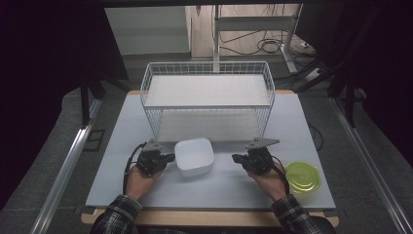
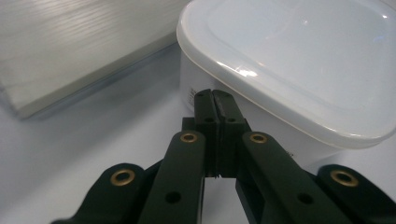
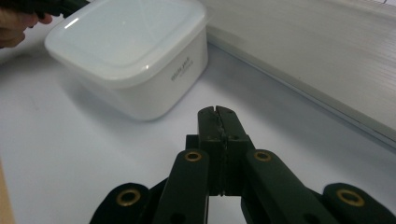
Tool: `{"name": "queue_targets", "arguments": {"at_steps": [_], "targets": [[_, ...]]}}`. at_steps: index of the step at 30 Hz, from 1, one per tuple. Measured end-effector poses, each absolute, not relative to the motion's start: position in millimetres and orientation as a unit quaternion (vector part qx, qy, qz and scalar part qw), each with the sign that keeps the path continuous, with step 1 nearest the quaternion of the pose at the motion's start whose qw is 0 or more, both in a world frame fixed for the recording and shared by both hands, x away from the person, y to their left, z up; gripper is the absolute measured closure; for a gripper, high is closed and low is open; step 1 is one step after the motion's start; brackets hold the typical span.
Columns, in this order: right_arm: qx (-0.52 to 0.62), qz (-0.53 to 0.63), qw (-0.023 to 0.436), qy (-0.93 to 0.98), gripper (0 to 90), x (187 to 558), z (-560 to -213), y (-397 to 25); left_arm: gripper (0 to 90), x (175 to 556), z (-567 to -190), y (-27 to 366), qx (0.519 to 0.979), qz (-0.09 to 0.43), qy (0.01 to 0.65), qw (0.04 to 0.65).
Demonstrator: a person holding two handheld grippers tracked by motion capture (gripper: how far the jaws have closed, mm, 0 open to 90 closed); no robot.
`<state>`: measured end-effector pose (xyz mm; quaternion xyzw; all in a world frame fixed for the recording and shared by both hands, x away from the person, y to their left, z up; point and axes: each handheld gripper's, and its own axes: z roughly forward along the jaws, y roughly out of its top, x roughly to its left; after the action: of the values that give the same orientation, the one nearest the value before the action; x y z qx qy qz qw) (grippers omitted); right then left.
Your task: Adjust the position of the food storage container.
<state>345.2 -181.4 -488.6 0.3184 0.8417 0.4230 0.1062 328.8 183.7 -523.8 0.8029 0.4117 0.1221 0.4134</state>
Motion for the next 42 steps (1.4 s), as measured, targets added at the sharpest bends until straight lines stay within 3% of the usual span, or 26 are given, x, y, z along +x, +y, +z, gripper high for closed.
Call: {"name": "queue_targets", "arguments": {"at_steps": [14, 22, 42], "targets": [[0.336, 0.399, 0.114, 0.845, 90.0, 366.9, -509.9, -154.0, 89.6, 339.2, -528.9, 146.4, 0.818, 0.112, 0.385, 0.413], [0.337, 0.382, 0.126, 0.851, 90.0, 358.5, -508.9, -153.9, 89.6, 333.4, -525.7, 143.0, 0.817, 0.112, 0.384, 0.415], [0.336, 0.378, 0.105, 0.856, 90.0, 320.6, -503.2, -171.4, 89.6, 296.6, -519.1, 129.4, 0.841, 0.106, 0.347, 0.401]]}}
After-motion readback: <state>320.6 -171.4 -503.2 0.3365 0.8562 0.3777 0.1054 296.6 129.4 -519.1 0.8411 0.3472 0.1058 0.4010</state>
